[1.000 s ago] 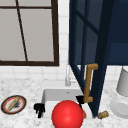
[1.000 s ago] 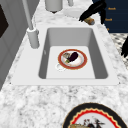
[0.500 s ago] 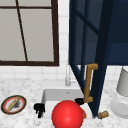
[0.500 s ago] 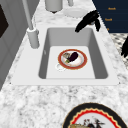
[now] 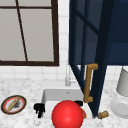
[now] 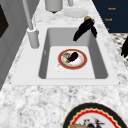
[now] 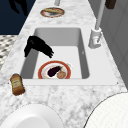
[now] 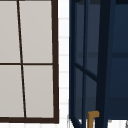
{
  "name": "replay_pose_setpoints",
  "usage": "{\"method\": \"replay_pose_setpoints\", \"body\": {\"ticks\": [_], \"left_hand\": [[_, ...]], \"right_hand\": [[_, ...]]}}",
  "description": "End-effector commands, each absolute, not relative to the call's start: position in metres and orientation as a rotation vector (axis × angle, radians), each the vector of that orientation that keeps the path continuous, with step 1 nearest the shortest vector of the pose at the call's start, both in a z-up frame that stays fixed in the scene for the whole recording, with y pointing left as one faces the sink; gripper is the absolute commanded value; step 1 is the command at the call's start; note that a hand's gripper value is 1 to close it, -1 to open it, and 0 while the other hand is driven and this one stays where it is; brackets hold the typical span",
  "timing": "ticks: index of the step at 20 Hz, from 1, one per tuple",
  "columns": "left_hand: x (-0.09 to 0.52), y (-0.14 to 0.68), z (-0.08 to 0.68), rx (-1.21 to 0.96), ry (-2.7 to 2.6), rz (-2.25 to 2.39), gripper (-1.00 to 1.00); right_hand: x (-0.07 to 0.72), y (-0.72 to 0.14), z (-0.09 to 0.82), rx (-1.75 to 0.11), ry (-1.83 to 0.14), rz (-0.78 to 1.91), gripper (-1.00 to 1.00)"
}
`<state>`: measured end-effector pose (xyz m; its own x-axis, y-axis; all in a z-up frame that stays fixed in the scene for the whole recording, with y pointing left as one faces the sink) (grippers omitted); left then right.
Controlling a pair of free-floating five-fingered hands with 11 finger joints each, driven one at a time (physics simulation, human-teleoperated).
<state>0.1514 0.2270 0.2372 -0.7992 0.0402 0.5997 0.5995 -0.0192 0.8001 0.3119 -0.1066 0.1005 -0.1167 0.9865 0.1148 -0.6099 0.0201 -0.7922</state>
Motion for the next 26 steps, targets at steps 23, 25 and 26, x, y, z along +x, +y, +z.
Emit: {"method": "replay_pose_setpoints", "body": {"ticks": [23,25,26], "left_hand": [[0.151,0.227,0.237,-0.666,-1.861,-1.872,0.0],[0.151,0.227,0.237,-0.666,-1.861,-1.872,0.0],[0.151,0.227,0.237,-0.666,-1.861,-1.872,0.0]], "right_hand": [[0.335,-0.146,0.094,-0.474,-0.953,1.62,-1.0],[0.336,-0.146,0.089,-0.492,-0.969,1.619,-1.0],[0.336,-0.146,0.086,-0.5,-0.977,1.618,-1.0]]}}
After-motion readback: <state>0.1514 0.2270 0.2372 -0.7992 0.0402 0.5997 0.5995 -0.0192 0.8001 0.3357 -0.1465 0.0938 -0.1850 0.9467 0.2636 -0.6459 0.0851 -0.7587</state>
